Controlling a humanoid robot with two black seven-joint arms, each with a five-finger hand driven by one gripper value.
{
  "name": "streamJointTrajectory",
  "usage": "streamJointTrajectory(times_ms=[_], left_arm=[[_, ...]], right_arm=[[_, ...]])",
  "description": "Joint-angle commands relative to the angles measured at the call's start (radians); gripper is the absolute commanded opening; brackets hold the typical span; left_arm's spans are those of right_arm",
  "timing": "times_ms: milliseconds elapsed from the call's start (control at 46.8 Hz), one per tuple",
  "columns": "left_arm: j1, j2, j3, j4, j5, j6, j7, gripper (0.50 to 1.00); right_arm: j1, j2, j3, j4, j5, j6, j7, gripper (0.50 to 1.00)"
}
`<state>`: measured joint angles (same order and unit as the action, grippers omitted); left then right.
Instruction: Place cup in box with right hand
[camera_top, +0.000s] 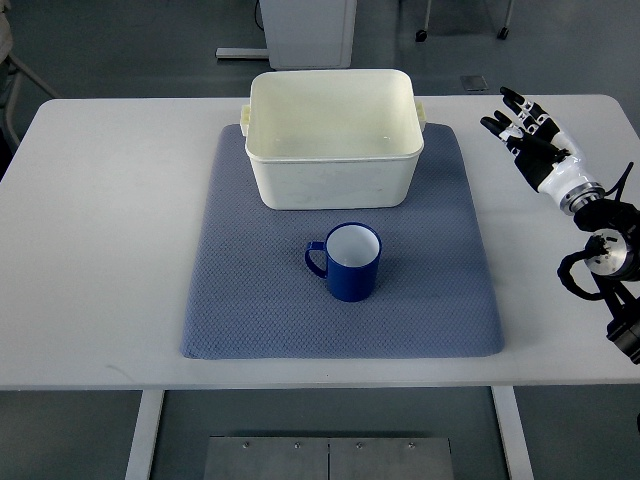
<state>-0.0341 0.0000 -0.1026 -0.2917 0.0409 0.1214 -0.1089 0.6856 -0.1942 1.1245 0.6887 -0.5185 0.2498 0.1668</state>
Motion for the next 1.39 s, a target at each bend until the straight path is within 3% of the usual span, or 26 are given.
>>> streamJointTrajectory(times_ms=[0,1368], left_arm=[[-0.001,0.000,0.000,0.000,0.001,0.000,0.000,1.000],[-0.001,0.000,0.000,0.000,0.001,0.000,0.000,1.000]], right_arm=[[0.000,-0.002,0.001,0.000,0.000,0.000,0.000,1.000],[-0.001,-0.042,0.001,-0.005,0.002,0.000,0.008,1.000]])
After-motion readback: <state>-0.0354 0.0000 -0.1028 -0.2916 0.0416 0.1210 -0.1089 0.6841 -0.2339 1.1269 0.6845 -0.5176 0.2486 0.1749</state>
